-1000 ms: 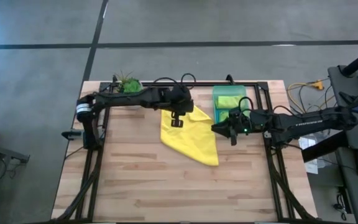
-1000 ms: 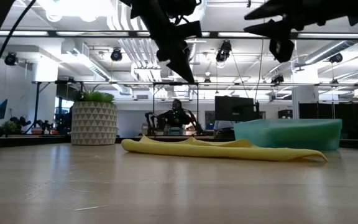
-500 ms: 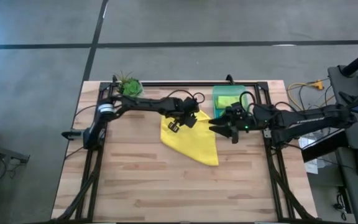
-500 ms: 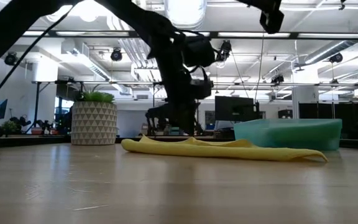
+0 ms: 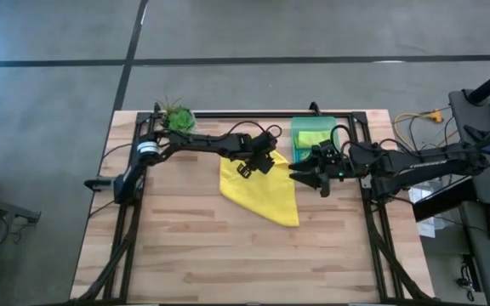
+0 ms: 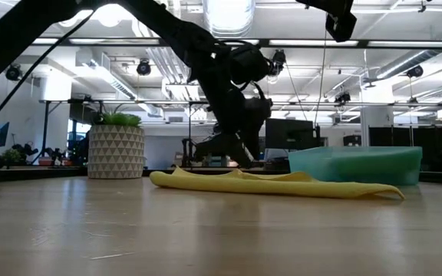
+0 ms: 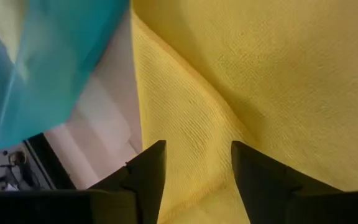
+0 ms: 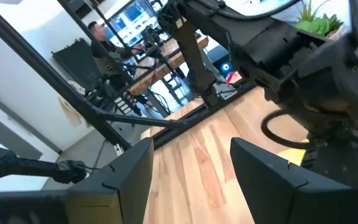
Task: Fold microfiber towels
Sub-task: Fold the yellow towel
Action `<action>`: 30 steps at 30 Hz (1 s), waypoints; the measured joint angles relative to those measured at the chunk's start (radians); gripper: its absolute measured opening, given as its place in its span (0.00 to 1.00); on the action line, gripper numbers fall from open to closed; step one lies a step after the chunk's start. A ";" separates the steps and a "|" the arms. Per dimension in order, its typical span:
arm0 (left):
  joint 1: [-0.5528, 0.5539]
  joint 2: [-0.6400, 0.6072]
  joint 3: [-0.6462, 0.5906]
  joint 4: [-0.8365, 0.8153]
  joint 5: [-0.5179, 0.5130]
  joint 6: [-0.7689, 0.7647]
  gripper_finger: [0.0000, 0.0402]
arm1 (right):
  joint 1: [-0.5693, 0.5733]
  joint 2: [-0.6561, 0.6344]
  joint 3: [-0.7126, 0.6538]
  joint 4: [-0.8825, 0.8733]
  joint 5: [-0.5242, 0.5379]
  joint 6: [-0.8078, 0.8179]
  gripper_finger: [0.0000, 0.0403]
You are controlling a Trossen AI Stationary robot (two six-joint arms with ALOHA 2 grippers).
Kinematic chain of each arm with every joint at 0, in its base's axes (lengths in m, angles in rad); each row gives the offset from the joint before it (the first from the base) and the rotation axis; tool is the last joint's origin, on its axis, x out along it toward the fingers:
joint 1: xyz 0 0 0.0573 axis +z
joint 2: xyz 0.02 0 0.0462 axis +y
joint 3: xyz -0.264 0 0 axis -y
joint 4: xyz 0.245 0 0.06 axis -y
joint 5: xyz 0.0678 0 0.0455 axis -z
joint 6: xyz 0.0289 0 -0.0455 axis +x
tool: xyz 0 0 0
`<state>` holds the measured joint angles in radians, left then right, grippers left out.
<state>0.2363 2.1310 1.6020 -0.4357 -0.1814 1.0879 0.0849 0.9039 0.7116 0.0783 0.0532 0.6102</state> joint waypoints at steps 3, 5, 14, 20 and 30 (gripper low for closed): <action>0.000 0.031 0.000 -0.024 -0.012 0.023 0.39 | 0.000 0.000 0.000 -0.001 -0.001 0.000 0.52; 0.000 0.044 0.004 -0.031 -0.031 0.026 0.37 | 0.000 0.000 0.000 -0.001 -0.006 0.003 0.52; 0.007 0.017 0.005 -0.076 -0.142 0.025 0.34 | 0.001 -0.001 -0.001 -0.026 -0.011 0.014 0.52; 0.019 0.002 0.005 -0.151 -0.140 0.024 0.34 | 0.001 0.000 -0.001 -0.033 -0.011 -0.004 0.52; 0.039 0.036 0.006 -0.094 -0.108 0.019 0.34 | 0.000 0.000 -0.001 -0.074 -0.008 -0.018 0.52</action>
<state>0.2752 2.1666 1.6077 -0.5301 -0.2891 1.1072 0.0849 0.9035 0.7105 0.0046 0.0448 0.5924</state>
